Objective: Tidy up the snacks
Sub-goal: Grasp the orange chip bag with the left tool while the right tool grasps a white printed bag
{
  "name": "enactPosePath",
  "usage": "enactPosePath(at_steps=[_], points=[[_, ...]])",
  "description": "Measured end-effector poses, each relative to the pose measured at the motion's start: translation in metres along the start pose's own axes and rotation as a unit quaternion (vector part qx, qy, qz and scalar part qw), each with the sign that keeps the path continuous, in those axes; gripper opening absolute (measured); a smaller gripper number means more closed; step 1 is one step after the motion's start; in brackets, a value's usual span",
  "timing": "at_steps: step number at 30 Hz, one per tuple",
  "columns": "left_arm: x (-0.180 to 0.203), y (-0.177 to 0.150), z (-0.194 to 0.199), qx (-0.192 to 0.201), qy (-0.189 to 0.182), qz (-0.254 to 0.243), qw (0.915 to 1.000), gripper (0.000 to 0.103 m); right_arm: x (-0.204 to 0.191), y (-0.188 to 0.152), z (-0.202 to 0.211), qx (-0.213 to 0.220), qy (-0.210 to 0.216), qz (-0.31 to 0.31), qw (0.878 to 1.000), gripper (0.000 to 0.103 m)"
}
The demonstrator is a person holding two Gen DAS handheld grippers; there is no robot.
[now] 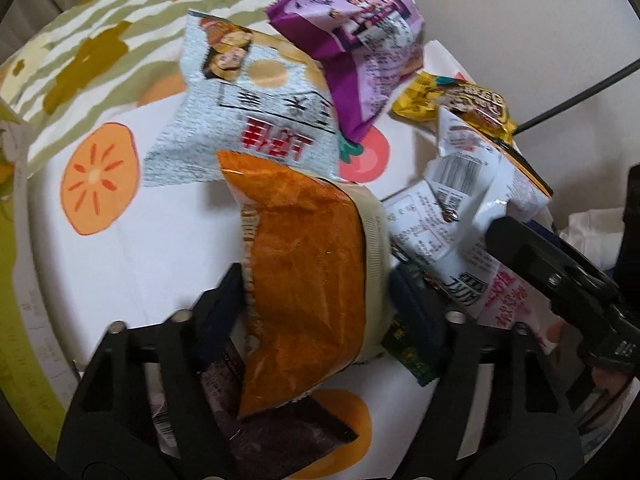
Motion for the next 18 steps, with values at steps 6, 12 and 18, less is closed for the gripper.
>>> enactPosePath(at_steps=[6,12,18], points=[[0.003,-0.001,0.000,0.004,0.004,-0.007,1.0000,0.060,-0.001,0.004,-0.006,0.003,0.001,0.003,1.000,0.102],[0.005,-0.006,0.003,0.003,0.008,-0.007,0.9999,0.057,-0.003,0.006,-0.015,0.001,-0.010,0.014,1.000,0.102],[0.006,-0.015,0.007,0.000,0.009,-0.006,0.9999,0.057,-0.002,0.004,-0.019,-0.003,-0.019,0.017,1.000,0.090]])
Point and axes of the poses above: each gripper's, at about its wrist camera, not at the fingertips, and z roughly against the way its jaws point, x to its right, y to its top, the point moved 4 cm from there along -z, roughly the way its jaws point, and after that the axes turned 11 degrees about z, right-handed, at the moved point
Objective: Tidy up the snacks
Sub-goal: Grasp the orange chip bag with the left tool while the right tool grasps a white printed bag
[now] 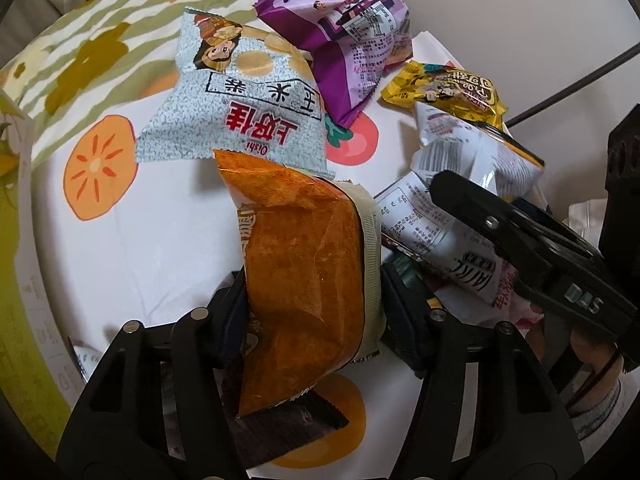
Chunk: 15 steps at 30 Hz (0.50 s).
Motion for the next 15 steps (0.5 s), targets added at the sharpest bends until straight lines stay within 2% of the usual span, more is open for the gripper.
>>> enactPosePath(at_steps=[8,15], points=[[0.002,-0.010,0.008,0.007,0.004,0.000,1.0000,0.056,-0.003,-0.007,0.004,-0.003,-0.002,0.008,1.000,0.063],[0.002,-0.016,0.023,0.019,0.001,0.002,0.9998,0.056,-0.004,-0.012,0.019,0.011,0.000,0.011,1.000,0.052]])
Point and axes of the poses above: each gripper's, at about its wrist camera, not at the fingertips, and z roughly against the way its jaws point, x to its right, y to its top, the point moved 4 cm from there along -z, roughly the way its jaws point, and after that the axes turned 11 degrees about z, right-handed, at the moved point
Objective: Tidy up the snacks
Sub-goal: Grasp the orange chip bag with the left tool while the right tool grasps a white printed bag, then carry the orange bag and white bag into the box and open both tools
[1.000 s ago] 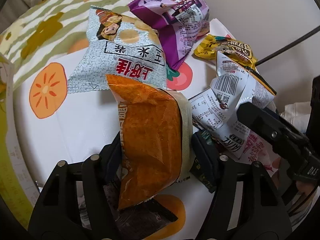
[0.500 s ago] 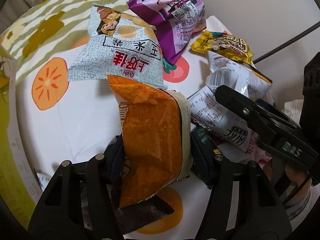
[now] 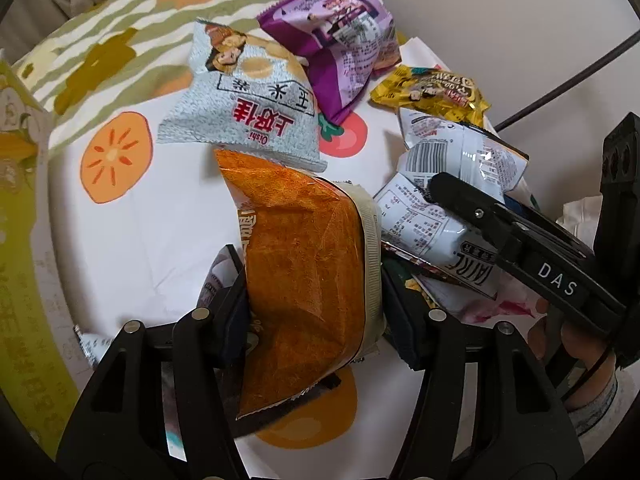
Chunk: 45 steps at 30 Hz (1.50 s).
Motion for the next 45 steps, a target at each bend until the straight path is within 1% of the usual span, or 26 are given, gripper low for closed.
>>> enactPosePath(at_steps=[7,13,18,21,24,26,29,33,34,37,41,45], points=[[0.004,-0.004,0.025,0.023,-0.009,0.008,0.9997,0.056,-0.010,0.007,0.029,0.025,-0.012,0.026,0.999,0.050],[0.006,-0.007,0.059,0.058,-0.024,0.025,0.9977,0.056,-0.025,0.015,0.062,0.042,-0.026,0.064,0.997,0.050],[-0.002,-0.008,0.104,0.102,-0.035,0.044,0.9932,0.056,-0.047,0.028,0.091,0.054,-0.021,0.096,0.994,0.050],[-0.013,-0.007,0.136,0.133,-0.039,0.060,0.9886,0.056,-0.064,0.038,0.107,0.064,-0.012,0.113,0.991,0.050],[-0.026,-0.005,0.163,0.160,-0.040,0.073,0.9837,0.056,-0.088,0.049,0.121,0.074,0.003,0.133,0.988,0.050],[-0.041,-0.004,0.183,0.179,-0.036,0.082,0.9798,0.056,-0.108,0.055,0.126,0.081,0.013,0.145,0.986,0.050],[-0.069,-0.003,0.211,0.203,-0.020,0.097,0.9741,0.056,-0.141,0.065,0.130,0.089,0.035,0.165,0.982,0.050],[-0.119,-0.004,0.243,0.228,0.001,0.124,0.9657,0.056,-0.195,0.075,0.124,0.096,0.066,0.196,0.974,0.050],[-0.137,-0.004,0.251,0.234,0.009,0.133,0.9631,0.056,-0.207,0.077,0.121,0.097,0.073,0.203,0.972,0.050],[-0.178,-0.001,0.264,0.240,0.027,0.150,0.9587,0.056,-0.245,0.081,0.108,0.098,0.094,0.217,0.967,0.050],[-0.230,0.005,0.273,0.241,0.047,0.163,0.9557,0.056,-0.291,0.084,0.088,0.095,0.112,0.232,0.962,0.050],[-0.276,0.018,0.270,0.228,0.054,0.165,0.9581,0.056,-0.333,0.086,0.062,0.084,0.121,0.235,0.961,0.050]])
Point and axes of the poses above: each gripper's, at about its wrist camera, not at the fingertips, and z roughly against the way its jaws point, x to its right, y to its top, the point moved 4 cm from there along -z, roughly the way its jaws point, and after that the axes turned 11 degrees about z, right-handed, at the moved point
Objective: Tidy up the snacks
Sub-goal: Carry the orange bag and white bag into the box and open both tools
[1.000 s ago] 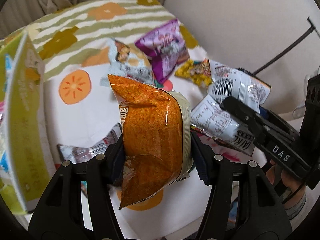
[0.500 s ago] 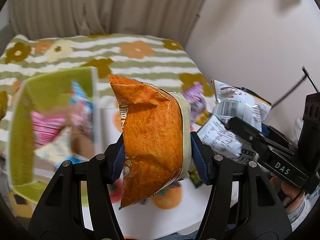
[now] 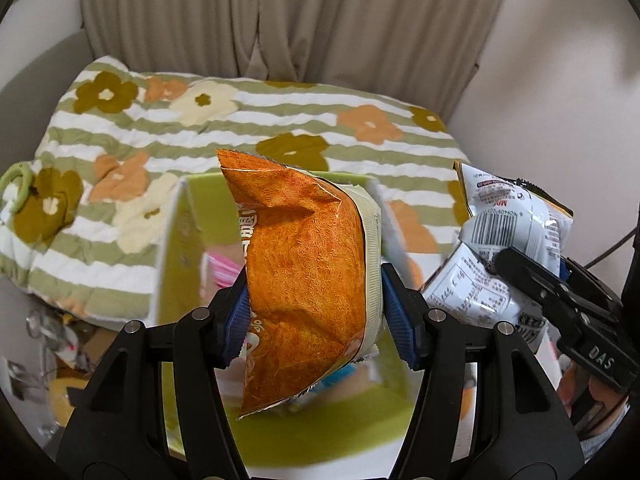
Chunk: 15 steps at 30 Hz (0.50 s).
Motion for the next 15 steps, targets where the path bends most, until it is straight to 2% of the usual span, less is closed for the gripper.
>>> enactPosePath(at_steps=[5,8,10,11,12,15], points=[[-0.028,0.026,-0.035,-0.029,-0.004,-0.011,0.9995,0.056,-0.020,0.006,-0.034,-0.024,-0.005,-0.001,1.000,0.050],[-0.031,0.036,-0.056,-0.042,-0.009,-0.019,0.9989,0.057,-0.025,0.006,-0.049,-0.041,-0.012,0.001,0.999,0.050],[-0.032,0.042,-0.069,-0.045,-0.007,-0.027,0.9986,0.072,-0.026,0.006,-0.056,-0.051,-0.020,0.004,0.999,0.050],[-0.033,0.045,-0.072,-0.044,0.000,-0.028,0.9986,0.097,-0.026,0.005,-0.060,-0.055,-0.023,0.005,0.998,0.050],[-0.035,0.049,-0.075,-0.036,0.005,-0.026,0.9990,0.102,-0.025,0.004,-0.062,-0.059,-0.024,0.005,0.998,0.050],[-0.043,0.051,-0.076,-0.036,0.002,-0.014,0.9992,0.102,-0.023,0.002,-0.071,-0.073,-0.026,0.010,0.997,0.050]])
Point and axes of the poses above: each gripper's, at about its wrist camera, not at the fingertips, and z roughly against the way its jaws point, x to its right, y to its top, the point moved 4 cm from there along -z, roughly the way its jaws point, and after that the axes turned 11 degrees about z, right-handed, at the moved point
